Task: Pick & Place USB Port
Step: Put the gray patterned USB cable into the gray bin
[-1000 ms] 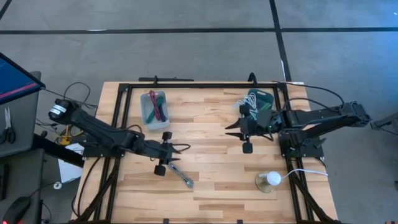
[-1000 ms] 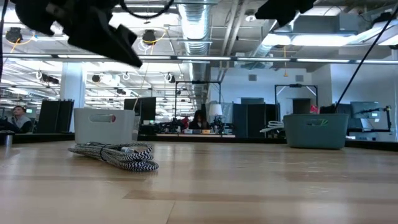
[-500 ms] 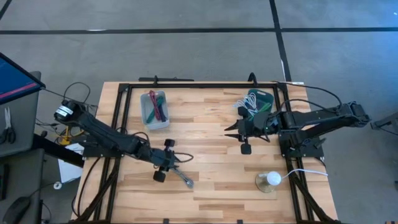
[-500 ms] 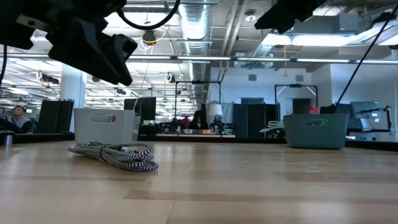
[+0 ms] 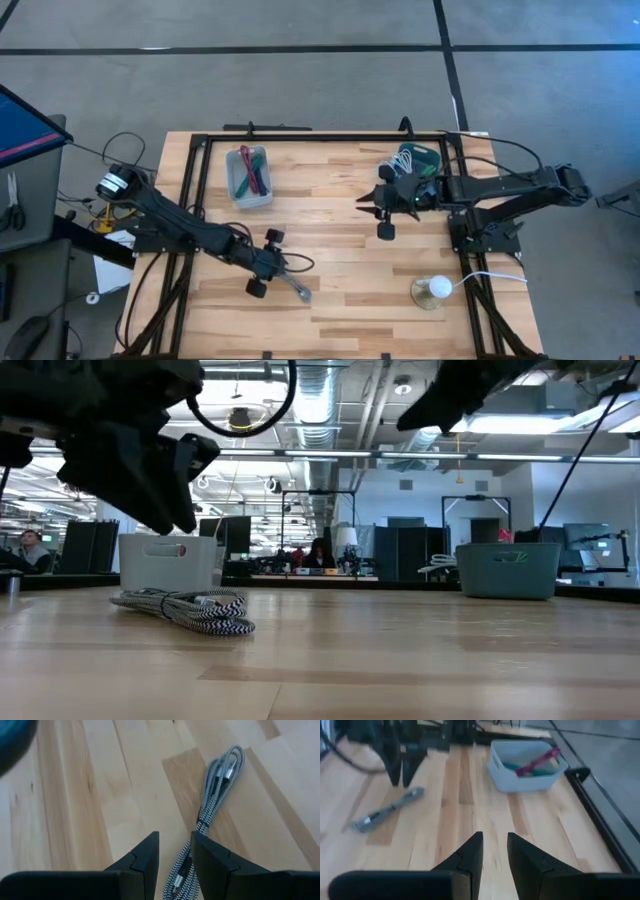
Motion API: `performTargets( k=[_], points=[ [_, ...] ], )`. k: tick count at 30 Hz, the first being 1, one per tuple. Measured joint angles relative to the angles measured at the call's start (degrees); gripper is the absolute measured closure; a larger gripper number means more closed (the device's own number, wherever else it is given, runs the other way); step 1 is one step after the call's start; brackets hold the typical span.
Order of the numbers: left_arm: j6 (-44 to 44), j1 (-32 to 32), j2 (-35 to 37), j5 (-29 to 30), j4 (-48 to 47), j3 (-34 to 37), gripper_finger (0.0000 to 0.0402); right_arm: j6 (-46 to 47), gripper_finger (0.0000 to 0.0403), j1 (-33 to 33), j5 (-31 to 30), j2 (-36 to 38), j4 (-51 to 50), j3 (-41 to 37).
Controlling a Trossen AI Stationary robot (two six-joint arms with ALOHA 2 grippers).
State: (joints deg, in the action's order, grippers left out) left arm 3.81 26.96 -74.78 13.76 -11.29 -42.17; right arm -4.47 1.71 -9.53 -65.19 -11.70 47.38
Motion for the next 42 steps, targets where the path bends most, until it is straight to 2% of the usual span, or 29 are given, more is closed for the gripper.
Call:
performTargets(
  k=[8, 16, 21, 35, 37, 40, 42],
  points=[
    [-0.2, -0.3, -2.3, 0.7, 0.2, 0.0, 0.0289, -0.2, 0.0321, -0.5, 0.0, -3.7, 1.1, -0.1],
    [-1.6, -0.3, -2.9, -6.2, 0.1, 0.0, 0.0289, -0.1, 0.0321, -2.1, 0.0, -4.5, 1.6, -0.1],
    [-7.5, -0.4, -2.1, -6.2, 1.7, 0.0, 0.0289, -0.1, 0.0321, -2.6, 0.0, -4.1, 1.8, -0.1],
    [-7.6, -0.4, -2.1, -7.4, 4.9, 0.0, 0.0289, -0.4, 0.0321, -2.6, 0.0, -4.1, 2.2, -0.1],
    [-7.7, -0.4, -2.1, -6.6, 5.1, 0.0, 0.0289, -0.4, 0.0321, -2.6, 0.0, -4.1, 2.2, -0.1],
    [-7.4, -0.4, -2.1, -0.7, 5.0, 0.0, 0.0289, -0.4, 0.0321, -2.6, 0.0, -4.1, 2.2, -0.1],
    [-6.8, -0.5, -2.1, 0.8, 4.9, 0.0, 0.0288, -0.4, 0.0321, -2.6, 0.0, -4.1, 2.2, -0.1]
  ],
)
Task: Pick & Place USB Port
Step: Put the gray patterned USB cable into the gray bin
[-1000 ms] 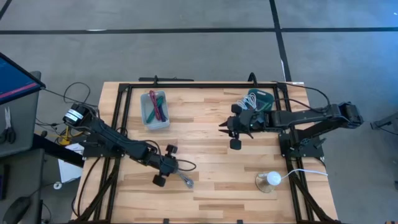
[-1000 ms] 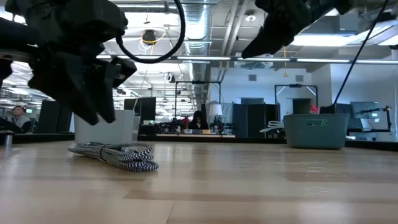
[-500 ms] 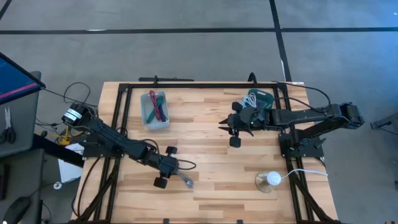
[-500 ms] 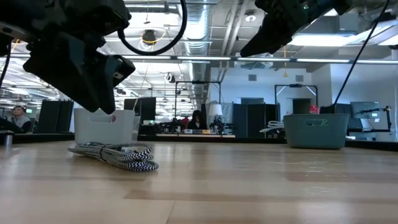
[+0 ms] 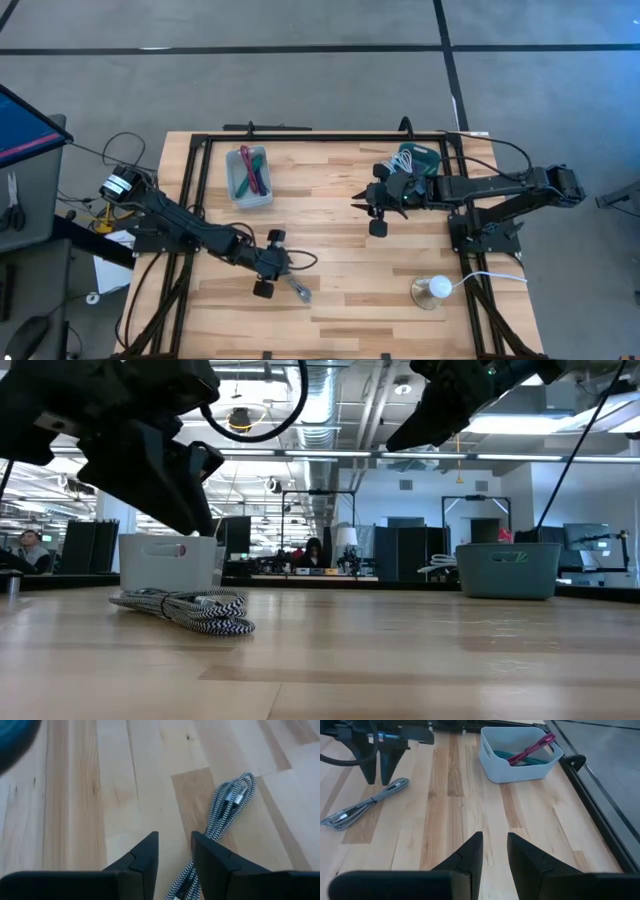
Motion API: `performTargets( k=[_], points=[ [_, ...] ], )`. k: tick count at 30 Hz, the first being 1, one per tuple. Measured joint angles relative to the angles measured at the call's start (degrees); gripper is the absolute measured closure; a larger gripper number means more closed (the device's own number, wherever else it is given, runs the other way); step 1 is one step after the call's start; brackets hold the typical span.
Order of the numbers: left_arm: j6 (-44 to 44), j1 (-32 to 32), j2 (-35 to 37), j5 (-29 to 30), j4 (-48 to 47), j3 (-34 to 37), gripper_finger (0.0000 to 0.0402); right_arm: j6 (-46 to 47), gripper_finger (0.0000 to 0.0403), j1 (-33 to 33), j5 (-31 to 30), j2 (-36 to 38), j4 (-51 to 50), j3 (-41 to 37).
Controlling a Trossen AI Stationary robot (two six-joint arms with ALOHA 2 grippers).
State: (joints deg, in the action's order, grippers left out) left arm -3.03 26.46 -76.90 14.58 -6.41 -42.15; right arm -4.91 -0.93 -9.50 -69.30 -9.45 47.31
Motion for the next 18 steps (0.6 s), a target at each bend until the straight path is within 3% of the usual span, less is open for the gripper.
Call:
performTargets(
  k=[10, 13, 18],
  points=[
    [0.1, -1.0, -3.4, -2.3, -0.4, 0.0, 0.0197, 0.0, 0.0321, 0.0, 0.0, 0.0, 0.0, 0.0],
    [1.0, -0.9, -5.2, -6.6, -0.4, 0.0, 0.019, 0.0, 0.0321, 0.0, 0.0, 0.0, -0.1, 0.0],
    [0.7, -0.8, -8.2, -7.2, -0.2, 0.0, 0.02, 0.0, 0.0321, 0.0, 0.0, 0.0, -0.1, 0.0]
  ],
)
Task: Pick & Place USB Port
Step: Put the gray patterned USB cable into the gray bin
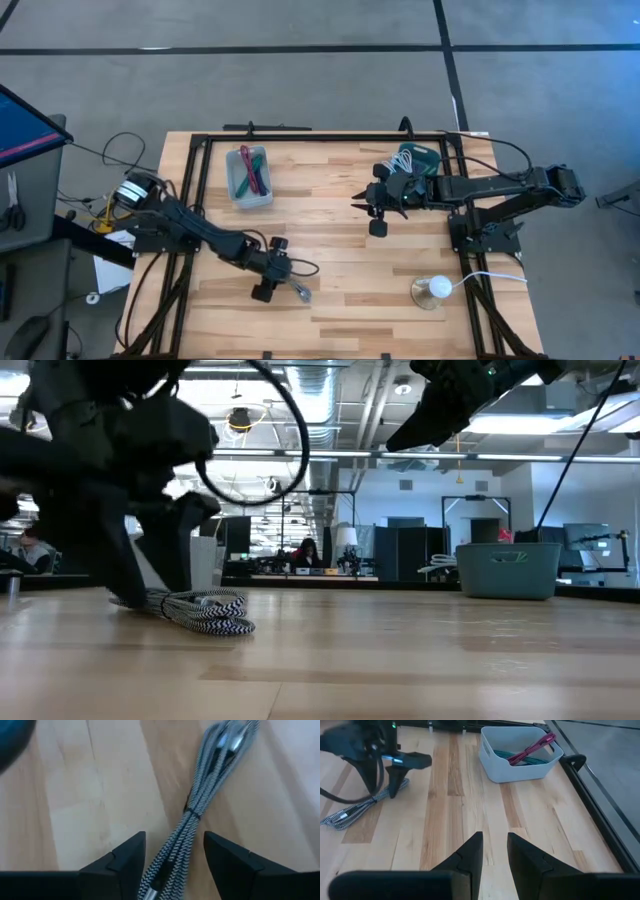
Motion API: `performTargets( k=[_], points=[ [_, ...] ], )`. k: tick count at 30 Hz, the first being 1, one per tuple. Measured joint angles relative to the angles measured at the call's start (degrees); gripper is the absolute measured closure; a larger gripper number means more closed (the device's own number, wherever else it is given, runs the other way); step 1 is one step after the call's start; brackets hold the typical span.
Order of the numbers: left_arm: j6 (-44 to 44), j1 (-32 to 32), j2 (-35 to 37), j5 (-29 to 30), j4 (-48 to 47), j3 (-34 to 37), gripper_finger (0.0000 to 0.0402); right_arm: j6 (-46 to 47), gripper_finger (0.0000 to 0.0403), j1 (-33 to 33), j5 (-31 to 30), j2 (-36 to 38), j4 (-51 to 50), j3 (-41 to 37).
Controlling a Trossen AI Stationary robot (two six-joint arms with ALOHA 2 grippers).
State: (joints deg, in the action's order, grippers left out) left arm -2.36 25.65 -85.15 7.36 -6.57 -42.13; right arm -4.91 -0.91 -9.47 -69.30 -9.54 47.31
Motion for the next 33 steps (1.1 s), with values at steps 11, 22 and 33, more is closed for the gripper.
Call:
performTargets(
  k=[11, 22, 33],
  points=[
    [-0.1, -0.1, -2.1, -0.7, 0.5, -0.2, 0.0276, 0.0, 0.0321, 0.0, 0.0, 0.0, 0.0, 0.0],
    [-1.1, -0.1, 3.7, 6.8, -0.8, 0.1, 0.0383, 0.0, 0.0321, 0.0, 0.0, 0.0, -0.3, 0.0],
    [-2.4, -7.0, 24.7, 29.6, -9.3, 0.1, 0.0387, 0.3, 0.0321, 0.0, 0.0, 0.0, -0.9, 0.0]
  ],
)
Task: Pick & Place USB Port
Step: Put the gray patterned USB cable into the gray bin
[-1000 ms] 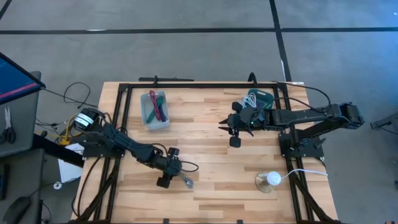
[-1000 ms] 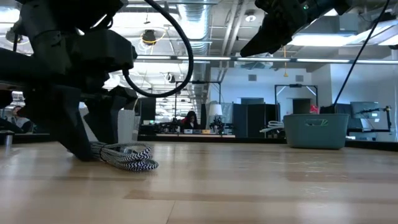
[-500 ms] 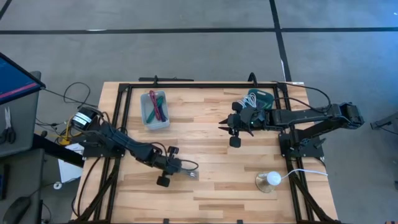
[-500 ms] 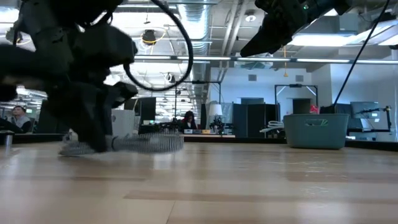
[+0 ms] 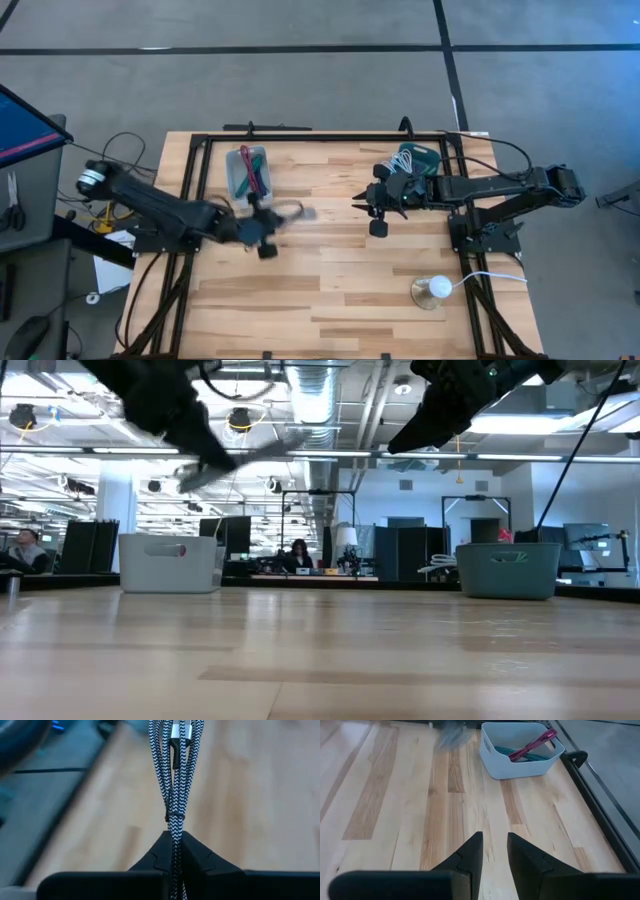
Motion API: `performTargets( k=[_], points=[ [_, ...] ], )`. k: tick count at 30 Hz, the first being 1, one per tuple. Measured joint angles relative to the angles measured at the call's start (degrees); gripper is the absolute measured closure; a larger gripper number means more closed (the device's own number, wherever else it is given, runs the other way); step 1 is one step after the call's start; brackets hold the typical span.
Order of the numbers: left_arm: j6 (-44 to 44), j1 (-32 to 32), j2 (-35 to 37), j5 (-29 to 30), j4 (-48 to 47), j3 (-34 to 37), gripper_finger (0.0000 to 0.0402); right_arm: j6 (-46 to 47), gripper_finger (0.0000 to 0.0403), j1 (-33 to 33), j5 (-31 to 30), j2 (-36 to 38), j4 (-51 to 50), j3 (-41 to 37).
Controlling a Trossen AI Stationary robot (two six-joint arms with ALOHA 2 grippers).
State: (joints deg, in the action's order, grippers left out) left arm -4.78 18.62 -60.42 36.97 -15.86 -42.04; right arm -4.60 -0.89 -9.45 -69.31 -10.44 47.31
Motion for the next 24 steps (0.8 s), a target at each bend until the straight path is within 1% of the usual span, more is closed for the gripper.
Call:
performTargets(
  k=[4, 7, 10, 12, 14, 18, 20, 24],
  points=[
    [0.4, -5.7, 8.3, 4.1, -1.2, 0.0, 0.0387, 0.2, 0.0321, 0.0, 0.0, 0.0, 0.0, 0.0],
    [2.8, -10.8, 13.6, 6.3, -2.1, 1.1, 0.0387, 0.2, 0.0321, 0.0, 0.0, 0.0, -0.2, 0.0],
    [2.4, -16.5, 17.8, 6.5, -2.2, 3.5, 0.0387, 0.2, 0.0321, 0.0, 0.0, 0.0, -0.3, 0.0],
    [0.1, -20.1, 20.0, 6.4, -2.3, 5.7, 0.0387, 0.2, 0.0321, 0.0, 0.0, 0.0, -0.3, 0.0],
    [-3.3, -23.6, 21.4, 4.9, -2.1, 8.3, 0.0387, 0.2, 0.0321, 0.0, 0.0, 0.0, -0.3, 0.0],
    [-10.2, -30.0, 22.1, -0.7, -2.2, 13.7, 0.0387, 0.2, 0.0321, 0.0, 0.0, 0.0, -0.7, 0.0],
    [-12.1, -32.7, 22.0, -2.8, -2.2, 16.2, 0.0387, 0.2, 0.0321, 0.0, 0.0, 0.0, -0.7, 0.0],
    [-14.3, -37.1, 21.7, -4.7, -0.7, 20.1, 0.0386, 0.2, 0.0321, 0.0, 0.0, 0.0, -0.8, 0.0]
  ],
)
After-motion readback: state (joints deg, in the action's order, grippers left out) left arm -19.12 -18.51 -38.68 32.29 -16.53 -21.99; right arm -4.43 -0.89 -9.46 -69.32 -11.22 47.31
